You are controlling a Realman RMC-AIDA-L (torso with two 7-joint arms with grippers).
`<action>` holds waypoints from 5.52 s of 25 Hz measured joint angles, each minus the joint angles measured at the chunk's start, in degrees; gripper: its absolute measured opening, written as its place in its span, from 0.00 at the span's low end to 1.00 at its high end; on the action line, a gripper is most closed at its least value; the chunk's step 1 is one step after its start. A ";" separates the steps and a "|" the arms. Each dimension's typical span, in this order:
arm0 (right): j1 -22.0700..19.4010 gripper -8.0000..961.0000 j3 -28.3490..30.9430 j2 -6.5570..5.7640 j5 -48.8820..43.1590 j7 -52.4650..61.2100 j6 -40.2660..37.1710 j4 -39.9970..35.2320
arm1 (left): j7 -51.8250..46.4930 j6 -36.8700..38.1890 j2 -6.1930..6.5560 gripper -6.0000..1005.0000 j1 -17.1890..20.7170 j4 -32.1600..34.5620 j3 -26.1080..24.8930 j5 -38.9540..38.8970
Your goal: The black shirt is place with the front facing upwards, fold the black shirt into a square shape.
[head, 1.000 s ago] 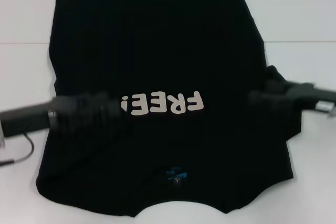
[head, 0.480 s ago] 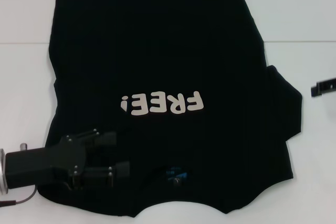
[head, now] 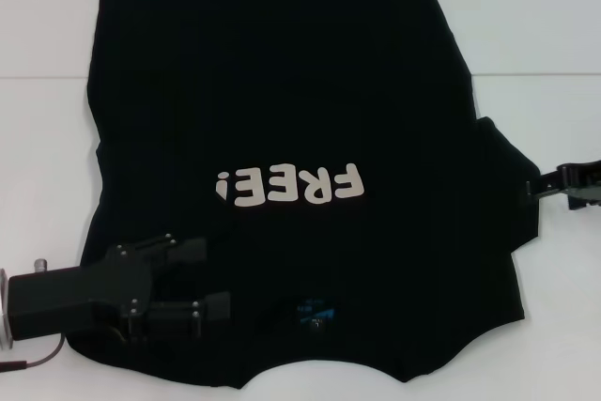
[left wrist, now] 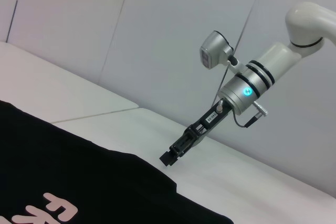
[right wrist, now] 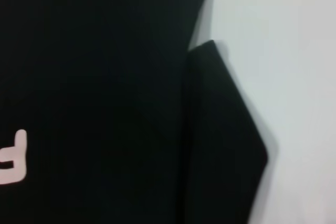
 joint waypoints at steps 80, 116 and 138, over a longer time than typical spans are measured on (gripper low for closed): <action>1.34 0.18 -2.84 0.30 6.09 -1.77 5.77 7.84 | -0.25 0.17 0.14 0.95 -0.18 0.06 -0.34 0.04; -9.05 0.02 -2.63 2.03 13.49 -2.78 -4.26 -14.35 | -0.36 0.27 0.18 0.95 0.13 -0.09 -0.35 0.03; -4.00 0.02 -8.34 2.89 14.67 -6.87 -7.75 -15.08 | -0.38 0.04 0.44 0.94 -0.11 -0.09 -0.45 0.04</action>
